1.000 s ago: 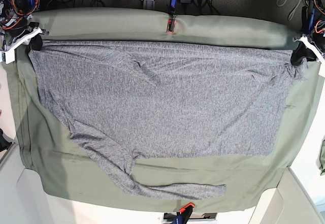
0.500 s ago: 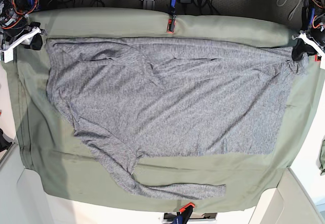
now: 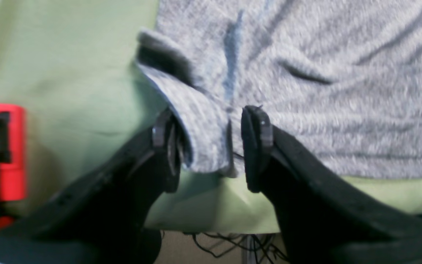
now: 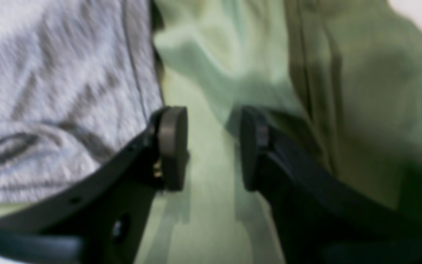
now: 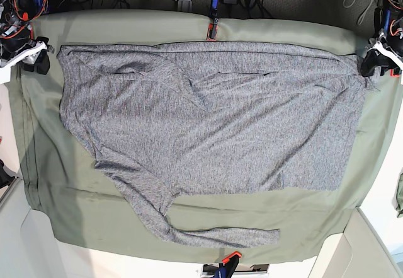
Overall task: Fold the T-shirt properly
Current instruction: 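Release the edges and move both grippers to the shirt's sides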
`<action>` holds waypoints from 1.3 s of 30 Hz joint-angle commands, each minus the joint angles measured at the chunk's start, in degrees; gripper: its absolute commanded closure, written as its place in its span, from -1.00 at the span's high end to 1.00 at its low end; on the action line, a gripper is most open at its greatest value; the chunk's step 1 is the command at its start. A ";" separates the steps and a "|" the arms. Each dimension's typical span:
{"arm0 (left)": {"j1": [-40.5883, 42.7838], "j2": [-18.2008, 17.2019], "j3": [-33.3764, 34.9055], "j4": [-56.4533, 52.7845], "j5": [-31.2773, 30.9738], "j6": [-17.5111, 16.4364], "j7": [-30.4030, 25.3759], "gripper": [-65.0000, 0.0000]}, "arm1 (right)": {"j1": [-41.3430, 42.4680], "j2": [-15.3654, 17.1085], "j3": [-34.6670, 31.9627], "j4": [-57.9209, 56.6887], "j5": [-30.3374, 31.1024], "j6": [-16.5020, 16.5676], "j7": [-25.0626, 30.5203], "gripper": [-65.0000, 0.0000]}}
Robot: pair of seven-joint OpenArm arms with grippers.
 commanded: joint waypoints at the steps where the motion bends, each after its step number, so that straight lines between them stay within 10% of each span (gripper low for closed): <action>1: -0.42 -1.49 -1.53 0.70 -1.22 0.10 -1.42 -0.11 | 1.09 0.96 0.39 0.81 0.76 0.07 1.33 -0.25; 8: -0.42 -3.08 -5.73 0.70 -4.98 0.10 -1.49 0.35 | 7.45 0.98 -0.04 0.79 0.74 0.13 1.42 -0.19; 17: -5.79 -7.04 -3.58 0.70 -5.38 0.10 -1.44 0.35 | 19.26 1.11 -10.62 -5.84 -6.01 0.00 6.23 -0.17; 31: -20.83 -8.90 16.15 -1.44 13.31 5.20 -9.49 0.35 | 42.16 0.81 -22.03 -38.18 -11.98 -1.81 10.27 -0.17; 39: -43.25 -8.66 31.19 -25.16 20.02 9.46 -16.50 0.34 | 40.70 0.81 -24.65 -39.41 -11.93 -1.27 8.55 -0.17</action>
